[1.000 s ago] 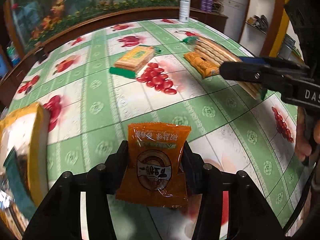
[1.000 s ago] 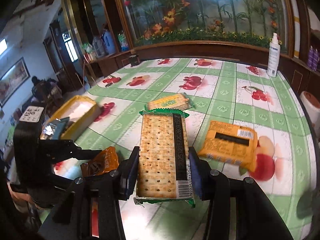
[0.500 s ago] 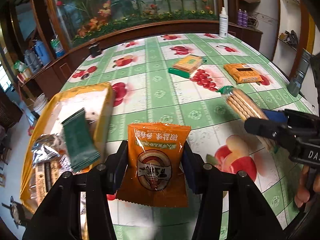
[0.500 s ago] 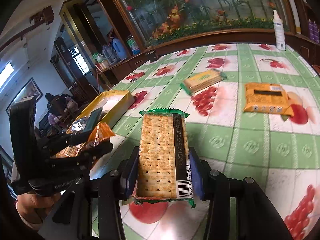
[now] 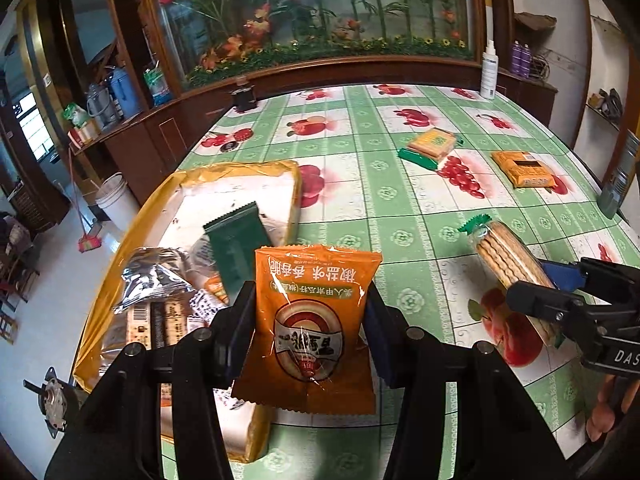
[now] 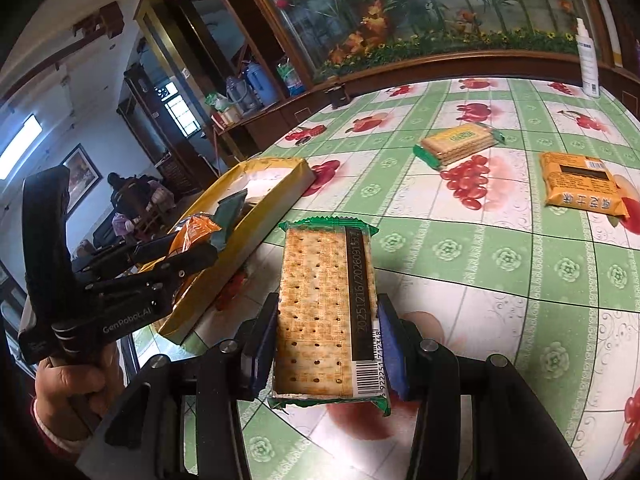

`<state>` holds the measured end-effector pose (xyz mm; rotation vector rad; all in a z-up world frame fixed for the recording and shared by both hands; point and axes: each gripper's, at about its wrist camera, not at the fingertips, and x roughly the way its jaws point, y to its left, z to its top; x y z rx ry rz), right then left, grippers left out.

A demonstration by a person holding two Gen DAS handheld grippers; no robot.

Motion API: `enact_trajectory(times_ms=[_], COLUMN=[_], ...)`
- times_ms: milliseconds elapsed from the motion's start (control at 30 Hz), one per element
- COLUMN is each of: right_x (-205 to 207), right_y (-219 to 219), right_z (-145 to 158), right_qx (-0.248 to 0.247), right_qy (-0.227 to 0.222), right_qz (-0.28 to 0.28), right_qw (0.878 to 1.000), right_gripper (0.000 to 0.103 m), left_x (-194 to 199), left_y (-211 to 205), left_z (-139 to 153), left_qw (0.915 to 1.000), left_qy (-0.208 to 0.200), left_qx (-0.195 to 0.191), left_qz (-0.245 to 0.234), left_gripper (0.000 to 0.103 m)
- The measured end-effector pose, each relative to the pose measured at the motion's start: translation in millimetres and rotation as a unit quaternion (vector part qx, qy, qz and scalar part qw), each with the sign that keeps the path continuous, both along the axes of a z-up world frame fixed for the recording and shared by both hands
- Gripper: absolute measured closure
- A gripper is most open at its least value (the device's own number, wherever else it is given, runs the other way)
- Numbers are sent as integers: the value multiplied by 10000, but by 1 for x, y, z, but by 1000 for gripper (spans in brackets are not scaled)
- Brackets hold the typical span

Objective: Organize snacks
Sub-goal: 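Carry the orange bag and cracker pack over the yellow-rimmed tray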

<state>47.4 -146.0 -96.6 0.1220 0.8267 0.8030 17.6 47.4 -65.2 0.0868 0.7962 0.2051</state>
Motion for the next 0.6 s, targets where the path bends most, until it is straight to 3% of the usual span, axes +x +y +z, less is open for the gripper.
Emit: enact_trajectory(times_ms=[600], right_x=[8], right_y=[45], right_z=[5], right_qx=[-53], right_qy=[-19], right_qz=[421], right_qw=[9991], right_gripper=[56], left_x=[-8], left_y=[52], left_z=[2], left_qw=[9983], left_qy=[-64], left_qx=[-137], left_qz=[557], left_gripper=[54])
